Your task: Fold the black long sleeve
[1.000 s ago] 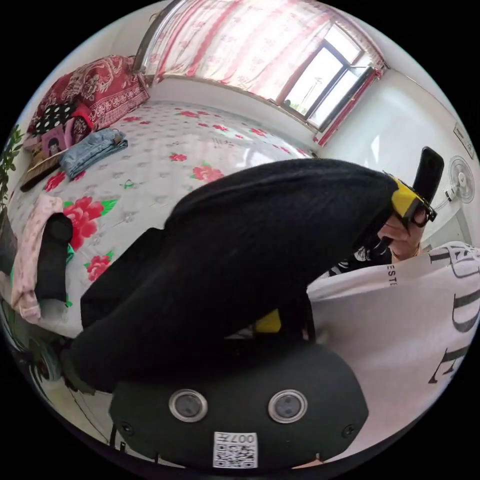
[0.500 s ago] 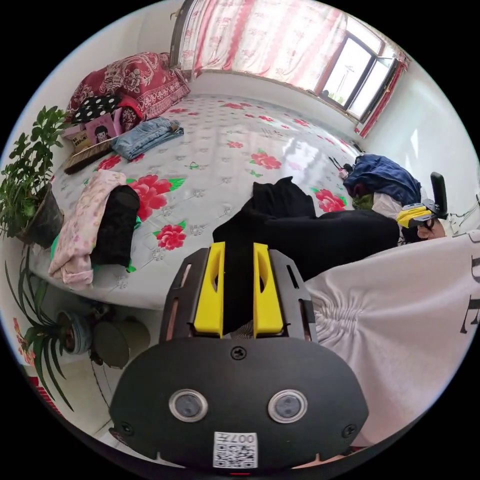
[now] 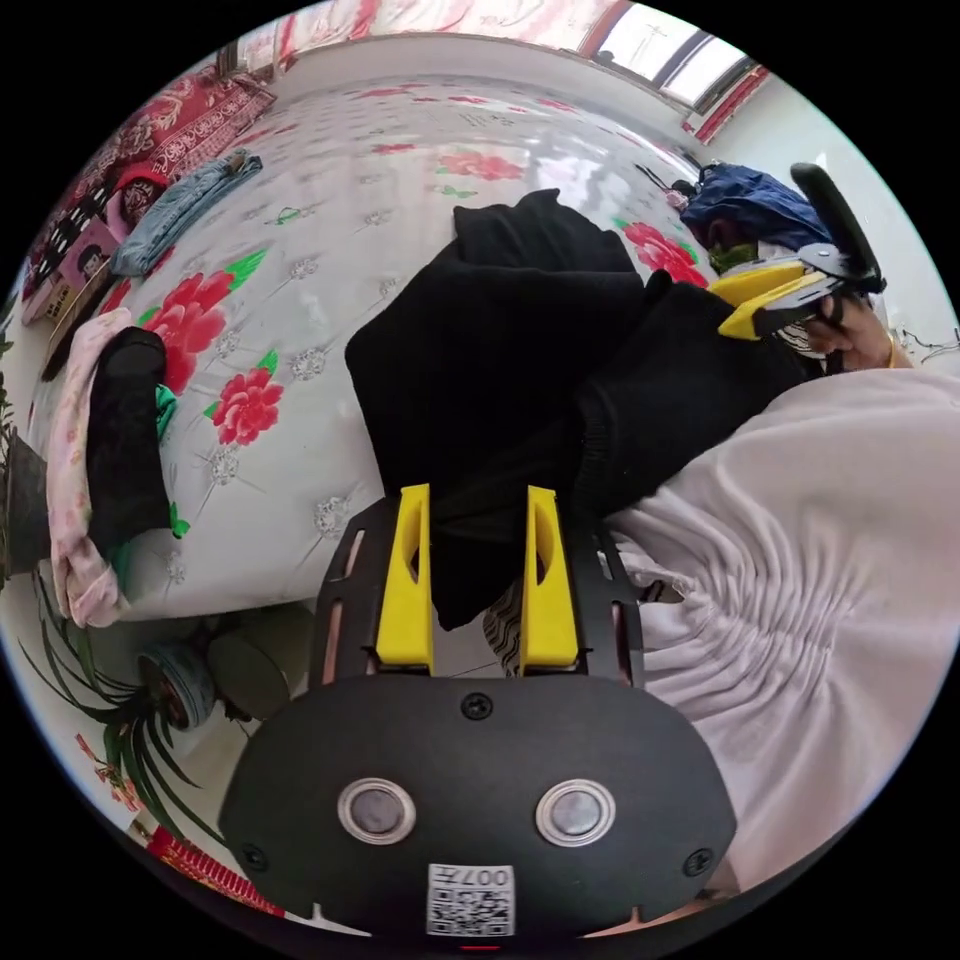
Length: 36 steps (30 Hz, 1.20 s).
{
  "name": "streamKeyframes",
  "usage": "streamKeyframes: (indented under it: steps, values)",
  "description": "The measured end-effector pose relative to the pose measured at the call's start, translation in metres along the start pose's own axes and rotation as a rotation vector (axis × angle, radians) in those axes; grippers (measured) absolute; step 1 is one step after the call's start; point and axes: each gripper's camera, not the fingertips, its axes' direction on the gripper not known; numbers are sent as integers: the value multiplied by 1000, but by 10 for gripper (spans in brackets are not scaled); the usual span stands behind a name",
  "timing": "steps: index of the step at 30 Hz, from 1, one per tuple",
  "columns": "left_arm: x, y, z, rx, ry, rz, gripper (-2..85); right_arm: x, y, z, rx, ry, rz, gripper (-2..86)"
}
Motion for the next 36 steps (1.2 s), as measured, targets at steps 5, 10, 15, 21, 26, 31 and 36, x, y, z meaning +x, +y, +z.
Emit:
streamKeyframes:
  steps: [5,10,15,21,26,31,36]
  values:
    - [-23,-12,-20,59,38,-25,133,-13,47,-81,355,-20,-39,27]
    - [-31,-54,-16,58,126,23,137,-18,109,-160,638,87,-93,14]
    - [-5,-82,8,-29,157,151,157,-15,157,-191,769,217,-4,10]
    - [16,-112,3,-24,176,260,156,-26,199,-212,877,256,3,9]
    - [49,-153,9,-23,236,423,134,-31,206,-213,854,281,-37,10]
    - [92,-171,62,-269,581,555,9,-23,214,-206,826,282,5,10]
    - [68,-159,26,-92,558,503,-8,-4,237,-212,839,245,98,9]
